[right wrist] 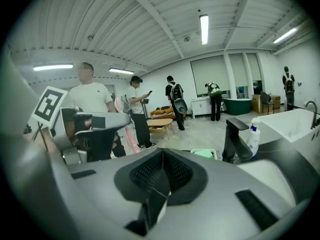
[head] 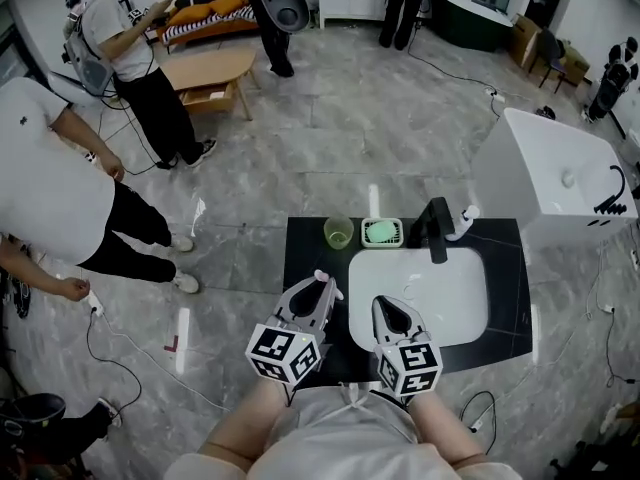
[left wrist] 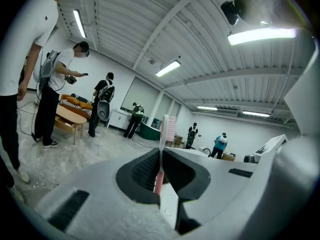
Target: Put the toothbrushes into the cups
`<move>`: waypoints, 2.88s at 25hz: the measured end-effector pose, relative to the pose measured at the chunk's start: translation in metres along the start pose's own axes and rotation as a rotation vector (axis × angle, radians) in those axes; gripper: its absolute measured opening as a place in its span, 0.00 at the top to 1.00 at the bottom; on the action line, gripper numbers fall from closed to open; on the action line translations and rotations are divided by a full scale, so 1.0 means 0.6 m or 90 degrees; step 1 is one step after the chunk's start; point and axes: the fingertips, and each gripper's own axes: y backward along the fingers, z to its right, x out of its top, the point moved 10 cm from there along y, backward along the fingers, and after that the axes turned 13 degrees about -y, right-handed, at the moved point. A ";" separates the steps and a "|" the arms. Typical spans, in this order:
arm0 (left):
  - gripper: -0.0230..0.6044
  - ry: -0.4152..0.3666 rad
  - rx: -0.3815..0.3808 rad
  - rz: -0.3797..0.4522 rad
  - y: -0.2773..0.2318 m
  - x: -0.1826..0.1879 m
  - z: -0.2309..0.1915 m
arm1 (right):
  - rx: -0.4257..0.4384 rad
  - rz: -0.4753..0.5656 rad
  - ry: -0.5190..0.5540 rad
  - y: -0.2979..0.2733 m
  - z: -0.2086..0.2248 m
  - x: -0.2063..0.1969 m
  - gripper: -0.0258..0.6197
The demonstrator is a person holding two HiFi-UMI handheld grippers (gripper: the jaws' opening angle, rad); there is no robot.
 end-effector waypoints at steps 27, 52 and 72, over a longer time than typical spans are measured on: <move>0.91 0.020 0.027 -0.008 -0.228 -0.067 -0.170 | -0.014 -0.083 -0.052 -0.133 0.043 0.010 0.92; 0.66 0.026 0.048 -0.116 -0.236 -0.150 -0.172 | -0.016 -0.097 -0.046 -0.146 0.050 0.000 0.92; 0.93 -0.030 0.051 -0.087 -0.098 -0.057 -0.079 | -0.024 -0.017 0.017 -0.118 0.015 0.041 0.92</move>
